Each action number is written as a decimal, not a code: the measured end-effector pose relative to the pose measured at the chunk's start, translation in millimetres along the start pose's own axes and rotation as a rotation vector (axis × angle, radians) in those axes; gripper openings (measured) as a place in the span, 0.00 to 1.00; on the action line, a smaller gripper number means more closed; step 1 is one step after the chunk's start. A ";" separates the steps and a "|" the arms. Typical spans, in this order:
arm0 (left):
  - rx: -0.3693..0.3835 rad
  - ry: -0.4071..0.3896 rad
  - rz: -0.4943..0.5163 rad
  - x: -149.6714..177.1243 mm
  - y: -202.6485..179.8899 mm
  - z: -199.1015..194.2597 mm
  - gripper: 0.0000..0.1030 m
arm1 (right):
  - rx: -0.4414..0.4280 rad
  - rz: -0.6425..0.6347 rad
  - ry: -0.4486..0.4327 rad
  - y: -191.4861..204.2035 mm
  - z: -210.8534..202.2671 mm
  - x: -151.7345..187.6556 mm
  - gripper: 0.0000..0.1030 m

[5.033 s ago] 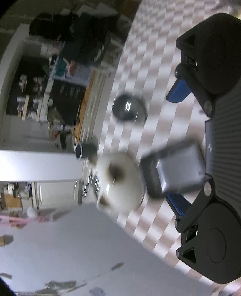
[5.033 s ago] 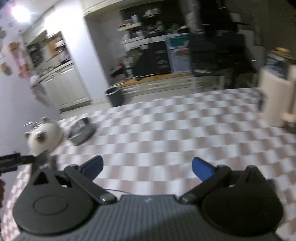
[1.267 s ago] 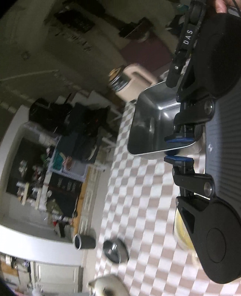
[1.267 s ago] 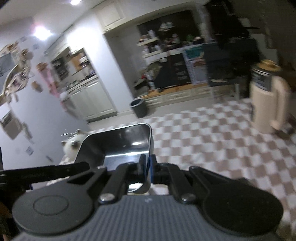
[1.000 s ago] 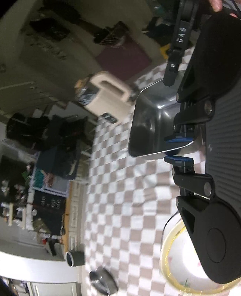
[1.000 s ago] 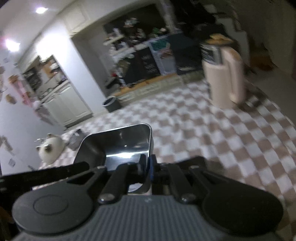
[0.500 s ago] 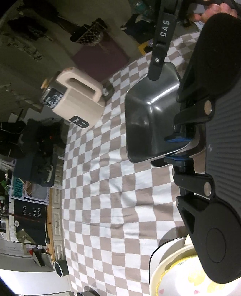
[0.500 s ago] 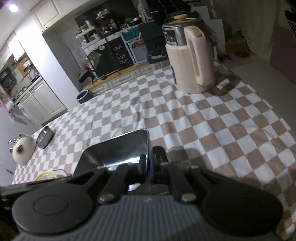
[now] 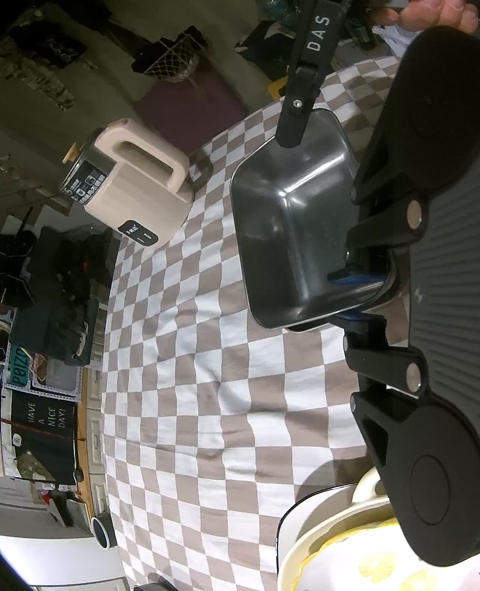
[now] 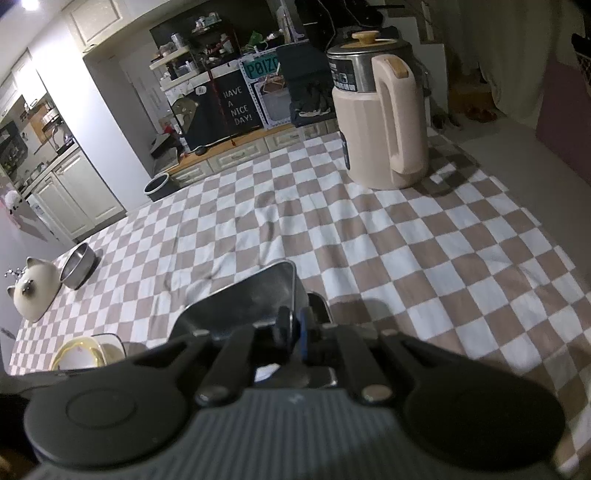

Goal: Organize plates and bowls
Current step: 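Lift and carry the second steel pan with both tools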

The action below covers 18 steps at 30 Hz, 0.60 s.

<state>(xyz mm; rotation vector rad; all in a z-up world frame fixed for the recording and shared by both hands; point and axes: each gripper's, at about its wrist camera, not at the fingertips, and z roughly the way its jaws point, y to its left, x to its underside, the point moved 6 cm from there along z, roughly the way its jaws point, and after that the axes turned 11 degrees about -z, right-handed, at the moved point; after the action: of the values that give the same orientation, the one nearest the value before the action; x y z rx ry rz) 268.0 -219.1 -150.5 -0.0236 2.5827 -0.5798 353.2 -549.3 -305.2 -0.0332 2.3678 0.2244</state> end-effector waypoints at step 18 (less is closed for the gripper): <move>-0.069 0.065 0.035 12.5 2.9 27.3 0.18 | 0.033 -0.077 -0.001 6.9 7.1 -3.9 0.07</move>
<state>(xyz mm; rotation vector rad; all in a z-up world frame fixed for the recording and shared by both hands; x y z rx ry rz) 270.0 -228.9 -179.0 0.0173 2.6602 -0.4867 360.3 -541.4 -306.5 -0.1090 2.3631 0.1484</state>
